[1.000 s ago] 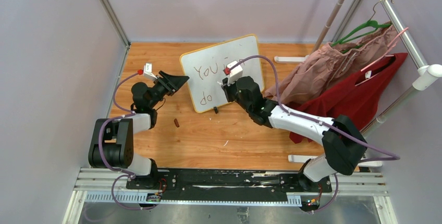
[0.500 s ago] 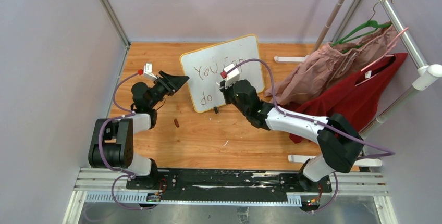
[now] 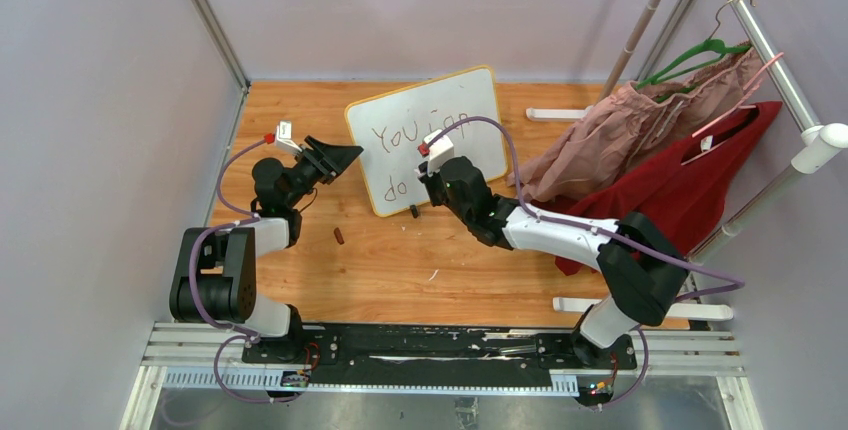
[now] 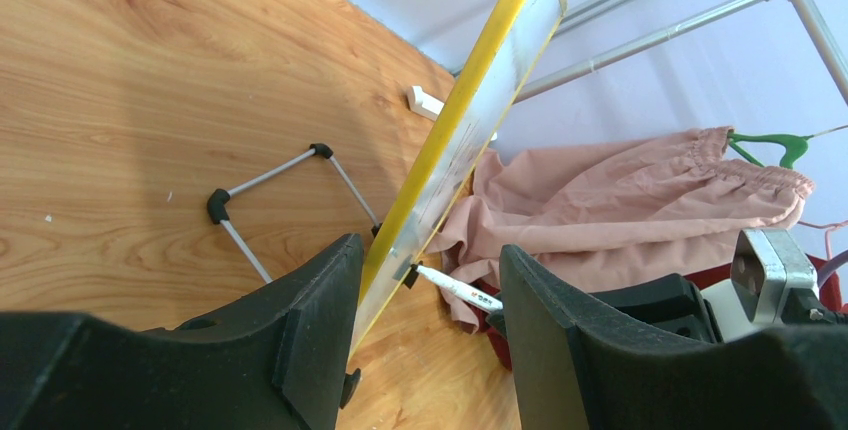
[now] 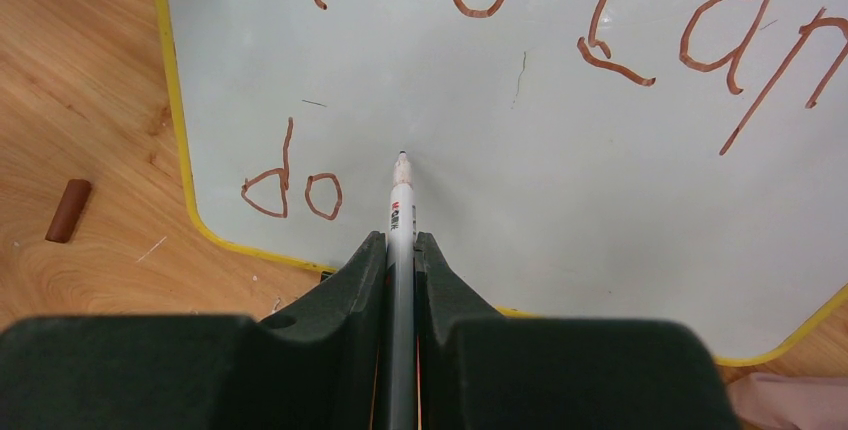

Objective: Write a sentence on the whiteboard

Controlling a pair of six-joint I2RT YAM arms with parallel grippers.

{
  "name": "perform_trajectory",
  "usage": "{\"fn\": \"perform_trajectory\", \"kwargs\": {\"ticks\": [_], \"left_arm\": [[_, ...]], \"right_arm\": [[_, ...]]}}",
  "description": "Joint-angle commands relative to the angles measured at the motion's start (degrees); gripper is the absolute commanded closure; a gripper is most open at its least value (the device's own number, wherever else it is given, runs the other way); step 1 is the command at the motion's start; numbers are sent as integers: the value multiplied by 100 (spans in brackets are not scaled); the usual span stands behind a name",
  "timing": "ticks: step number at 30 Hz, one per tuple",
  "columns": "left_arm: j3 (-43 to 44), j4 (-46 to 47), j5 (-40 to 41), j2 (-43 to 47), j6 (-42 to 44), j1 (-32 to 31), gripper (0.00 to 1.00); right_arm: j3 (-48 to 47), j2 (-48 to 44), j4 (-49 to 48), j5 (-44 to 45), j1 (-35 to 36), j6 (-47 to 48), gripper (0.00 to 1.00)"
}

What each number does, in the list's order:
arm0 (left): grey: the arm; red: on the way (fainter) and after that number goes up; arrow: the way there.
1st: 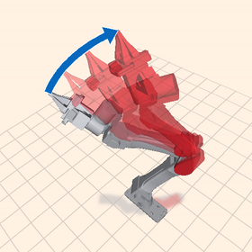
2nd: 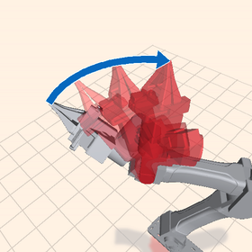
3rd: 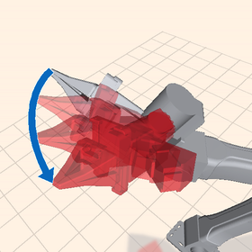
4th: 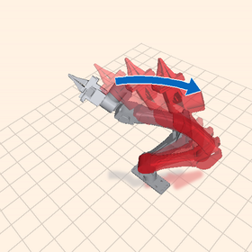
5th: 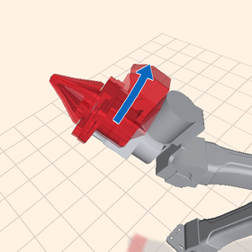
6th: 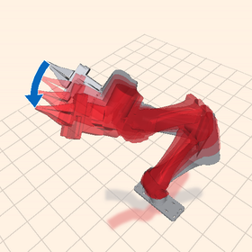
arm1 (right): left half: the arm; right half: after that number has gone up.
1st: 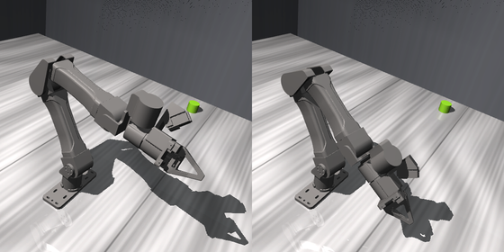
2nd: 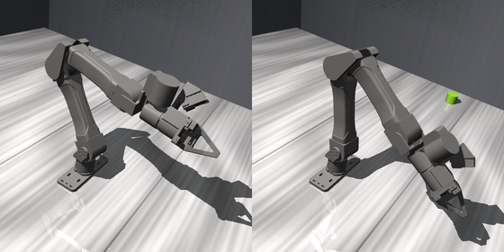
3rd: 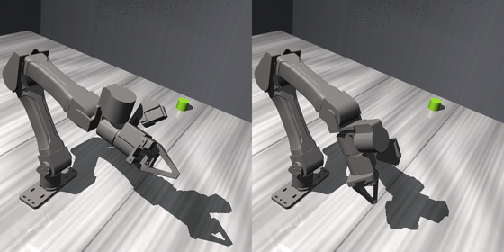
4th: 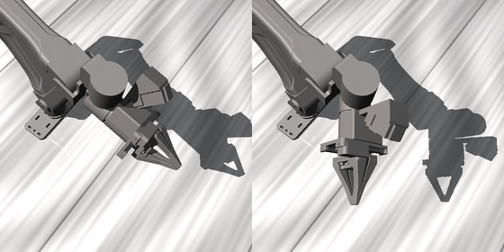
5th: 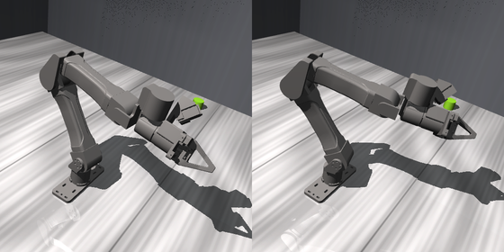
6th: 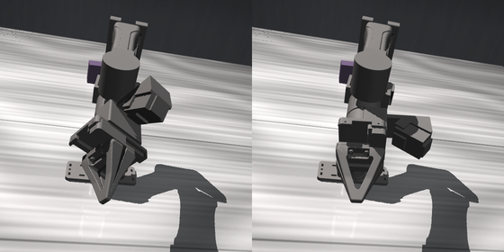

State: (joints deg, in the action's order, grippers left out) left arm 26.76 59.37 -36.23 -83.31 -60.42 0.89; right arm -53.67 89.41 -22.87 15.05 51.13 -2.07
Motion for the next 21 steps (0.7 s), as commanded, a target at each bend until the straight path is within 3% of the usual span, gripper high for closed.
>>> {"fn": "perform_trajectory", "kwargs": {"ticks": [1,21], "left_arm": [[-40,102,-11,1,52,-27,43],[-40,108,-13,40,48,-28,42]], "right_arm": [[82,-101,-103,-26,73,-132,100],[-140,193,269,314,72,-225,100]]}}
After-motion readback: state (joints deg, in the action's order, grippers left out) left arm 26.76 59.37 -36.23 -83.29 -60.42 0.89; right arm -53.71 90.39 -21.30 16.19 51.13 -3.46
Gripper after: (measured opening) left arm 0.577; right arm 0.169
